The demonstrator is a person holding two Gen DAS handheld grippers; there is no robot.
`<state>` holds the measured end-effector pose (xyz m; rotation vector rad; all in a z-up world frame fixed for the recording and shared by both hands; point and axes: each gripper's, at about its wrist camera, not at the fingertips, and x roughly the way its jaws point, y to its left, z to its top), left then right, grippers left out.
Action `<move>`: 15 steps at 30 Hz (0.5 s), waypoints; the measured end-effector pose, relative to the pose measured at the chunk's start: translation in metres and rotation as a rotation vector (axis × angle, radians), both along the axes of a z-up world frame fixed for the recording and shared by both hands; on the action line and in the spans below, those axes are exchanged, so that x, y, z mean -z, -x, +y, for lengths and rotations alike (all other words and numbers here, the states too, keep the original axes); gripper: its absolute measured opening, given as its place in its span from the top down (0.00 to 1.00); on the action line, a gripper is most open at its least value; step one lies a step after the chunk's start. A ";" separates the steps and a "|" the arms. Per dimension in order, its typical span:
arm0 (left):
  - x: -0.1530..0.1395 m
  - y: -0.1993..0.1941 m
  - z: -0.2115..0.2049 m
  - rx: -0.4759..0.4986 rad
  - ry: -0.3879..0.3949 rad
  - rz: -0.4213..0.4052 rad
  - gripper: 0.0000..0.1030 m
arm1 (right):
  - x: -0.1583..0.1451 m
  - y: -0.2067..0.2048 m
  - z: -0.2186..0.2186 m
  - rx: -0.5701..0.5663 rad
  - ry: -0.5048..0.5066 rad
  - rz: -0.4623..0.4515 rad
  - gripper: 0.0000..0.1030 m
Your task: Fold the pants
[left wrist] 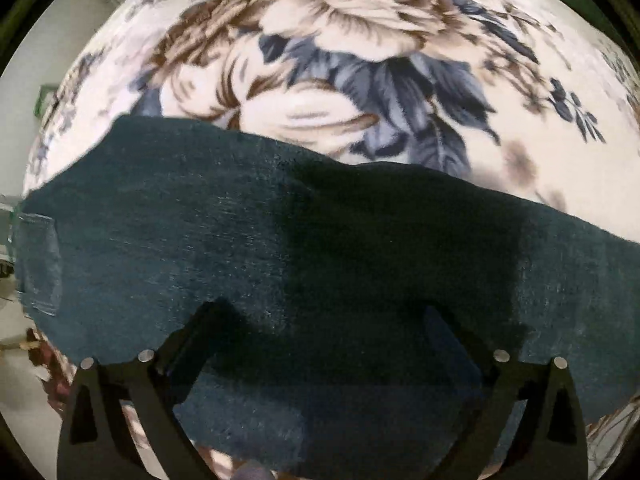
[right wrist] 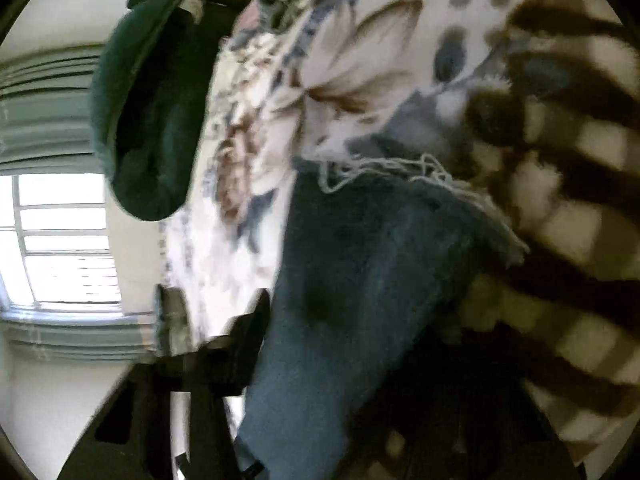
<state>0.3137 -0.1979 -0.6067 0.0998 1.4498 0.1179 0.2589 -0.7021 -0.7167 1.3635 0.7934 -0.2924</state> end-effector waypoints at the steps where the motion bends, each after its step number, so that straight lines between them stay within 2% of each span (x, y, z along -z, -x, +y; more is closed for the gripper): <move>1: 0.004 -0.002 0.004 -0.010 0.024 0.008 0.00 | 0.000 -0.004 0.001 0.002 0.013 0.026 0.88; 4: 0.009 -0.006 0.011 -0.023 0.067 0.023 0.00 | -0.014 -0.011 0.005 -0.012 0.063 0.051 0.92; 8: 0.001 -0.011 0.014 -0.018 0.078 0.047 0.00 | -0.068 -0.015 0.023 -0.053 0.173 0.046 0.92; 11: -0.023 -0.013 0.026 -0.043 0.117 0.008 0.00 | -0.113 -0.023 0.046 -0.093 0.244 0.018 0.92; 13: -0.042 -0.010 0.040 -0.056 0.148 -0.028 0.00 | -0.152 -0.037 0.079 -0.158 0.329 -0.004 0.92; 15: -0.063 -0.004 0.058 -0.064 0.156 -0.067 0.00 | -0.179 -0.047 0.112 -0.213 0.389 -0.016 0.92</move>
